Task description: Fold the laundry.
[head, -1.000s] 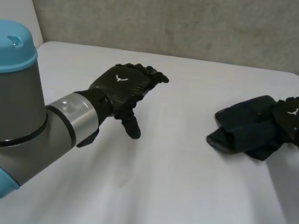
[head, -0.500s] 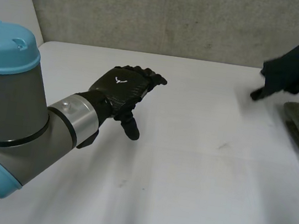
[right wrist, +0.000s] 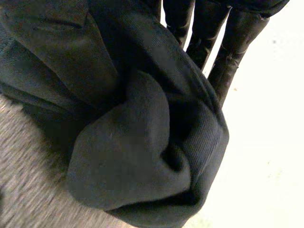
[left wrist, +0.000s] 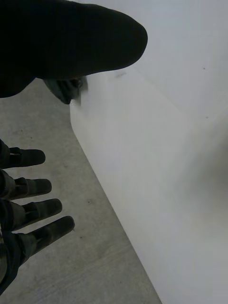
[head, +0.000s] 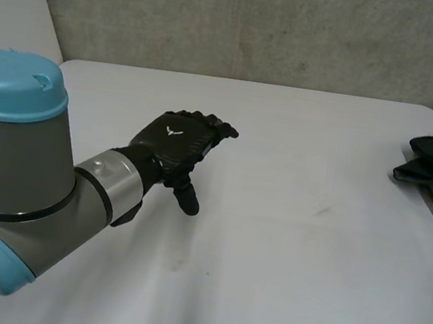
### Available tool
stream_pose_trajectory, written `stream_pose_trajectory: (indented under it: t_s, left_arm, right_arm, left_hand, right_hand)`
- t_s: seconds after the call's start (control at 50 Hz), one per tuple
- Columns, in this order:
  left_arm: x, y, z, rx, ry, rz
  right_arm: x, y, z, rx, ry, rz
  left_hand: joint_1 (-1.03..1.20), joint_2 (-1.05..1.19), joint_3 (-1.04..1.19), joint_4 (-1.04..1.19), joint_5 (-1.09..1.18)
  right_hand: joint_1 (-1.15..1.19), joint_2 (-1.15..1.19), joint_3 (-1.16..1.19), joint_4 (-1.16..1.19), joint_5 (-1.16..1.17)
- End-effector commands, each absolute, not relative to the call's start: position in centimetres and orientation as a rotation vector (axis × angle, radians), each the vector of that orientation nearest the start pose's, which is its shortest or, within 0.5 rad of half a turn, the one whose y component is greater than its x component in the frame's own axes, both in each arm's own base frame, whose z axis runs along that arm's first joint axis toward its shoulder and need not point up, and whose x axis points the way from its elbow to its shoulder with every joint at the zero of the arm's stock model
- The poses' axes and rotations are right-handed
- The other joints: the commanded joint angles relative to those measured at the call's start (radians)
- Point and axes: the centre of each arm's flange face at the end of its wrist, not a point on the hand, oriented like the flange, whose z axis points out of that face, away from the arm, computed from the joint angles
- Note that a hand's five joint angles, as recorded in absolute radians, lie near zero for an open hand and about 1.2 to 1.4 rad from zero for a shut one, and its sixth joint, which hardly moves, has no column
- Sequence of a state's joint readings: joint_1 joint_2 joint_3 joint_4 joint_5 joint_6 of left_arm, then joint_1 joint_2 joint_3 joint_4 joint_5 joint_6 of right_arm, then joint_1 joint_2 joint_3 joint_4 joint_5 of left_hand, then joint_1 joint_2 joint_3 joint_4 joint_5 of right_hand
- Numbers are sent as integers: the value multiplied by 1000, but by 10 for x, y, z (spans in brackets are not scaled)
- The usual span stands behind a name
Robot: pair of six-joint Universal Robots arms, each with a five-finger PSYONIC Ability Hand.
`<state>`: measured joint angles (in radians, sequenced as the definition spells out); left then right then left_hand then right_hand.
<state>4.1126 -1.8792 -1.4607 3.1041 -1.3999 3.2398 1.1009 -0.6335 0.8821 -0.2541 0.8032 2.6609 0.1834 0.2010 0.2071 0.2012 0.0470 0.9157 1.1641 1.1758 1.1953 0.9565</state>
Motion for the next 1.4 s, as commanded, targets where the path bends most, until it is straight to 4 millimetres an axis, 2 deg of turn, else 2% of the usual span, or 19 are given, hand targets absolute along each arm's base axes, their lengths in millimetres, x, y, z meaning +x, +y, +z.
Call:
stream_pose_trajectory:
  t_s: [0.02,0.16,0.24,0.32,0.4,0.46,0.54,0.64,0.7,0.82,0.9,0.92,0.96,1.0,1.02,1.06,1.22,1.3,1.4]
  left_arm:
    - [-320,-208,238,1164,2625,-2143]
    - [-320,-209,238,1161,2623,-2145]
    - [-321,-209,238,1161,2623,-2145]
    - [-321,-210,239,1161,2620,-2149]
    - [-321,-210,240,1160,2617,-2154]
    - [-321,-209,239,1163,2622,-2147]
    - [-320,-208,238,1164,2626,-2140]
    - [-321,-207,236,1168,2631,-2133]
    - [-321,-207,235,1171,2632,-2131]
    - [-321,-206,235,1173,2634,-2129]
    - [-321,-206,235,1173,2634,-2129]
    - [-321,-206,235,1173,2634,-2129]
    - [-321,-206,234,1174,2635,-2126]
    - [-321,-206,234,1171,2637,-2124]
    - [-321,-206,234,1174,2635,-2126]
    - [-321,-206,234,1174,2635,-2126]
    - [-321,-205,233,1179,2639,-2122]
    - [-321,-206,235,1174,2635,-2126]
    - [-320,-207,238,1164,2626,-2140]
  right_arm:
    - [-42,-496,156,-904,2174,-2287]
    - [-39,-491,176,-889,2168,-2319]
    - [-41,-492,194,-829,2178,-2373]
    - [-44,-499,222,-709,2175,-2498]
    - [-32,-508,242,-617,2122,-2570]
    - [-29,-509,245,-591,2106,-2574]
    - [-28,-508,233,-574,2131,-2526]
    - [-25,-501,194,-569,2218,-2385]
    - [-21,-496,180,-608,2242,-2334]
    - [-49,-482,155,-685,2360,-2279]
    - [-51,-473,148,-727,2374,-2234]
    - [-51,-471,147,-736,2371,-2226]
    - [-56,-467,150,-740,2369,-2224]
    - [-59,-464,156,-734,2365,-2234]
    - [-63,-462,164,-732,2368,-2249]
    - [-64,-461,171,-732,2366,-2261]
    - [-60,-454,205,-743,2352,-2292]
    - [-58,-450,231,-750,2338,-2353]
    - [-68,-448,278,-662,2408,-2544]
  left_hand:
    - [13,-5,-11,-5,-26]
    - [13,-5,-11,-5,-26]
    - [13,-5,-11,-5,-26]
    - [13,-5,-11,-5,-26]
    - [13,-5,-11,-5,-26]
    - [13,-5,-11,-5,-26]
    - [13,-5,-11,-5,-26]
    - [13,-5,-11,-5,-26]
    - [13,-5,-11,-5,-26]
    - [13,-5,-11,-5,-26]
    - [13,-5,-11,-5,-26]
    - [13,-5,-11,-5,-26]
    - [13,-5,-11,-5,-26]
    - [13,-5,-11,-5,-26]
    - [13,-5,-11,-5,-26]
    - [13,-5,-11,-5,-26]
    - [13,-5,-11,-5,-26]
    - [13,-5,-11,-5,-26]
    - [7,-11,-17,-11,-31]
  right_hand:
    - [481,232,220,201,265]
    - [481,232,220,201,265]
    - [481,232,220,201,265]
    - [481,232,220,201,265]
    - [481,232,220,201,265]
    - [481,232,220,201,265]
    - [481,232,220,201,265]
    - [481,232,220,201,265]
    - [481,232,220,201,265]
    - [481,232,220,201,265]
    - [473,224,213,193,258]
    - [438,190,178,158,223]
    - [125,-123,-135,-155,-90]
    - [-288,-537,-548,-568,-504]
    - [-604,-853,-864,-884,-820]
    - [-741,-990,-1001,-1021,-957]
    - [-741,-990,-1001,-1021,-957]
    - [-741,-990,-1001,-1021,-957]
    - [-741,-990,-1001,-1021,-957]
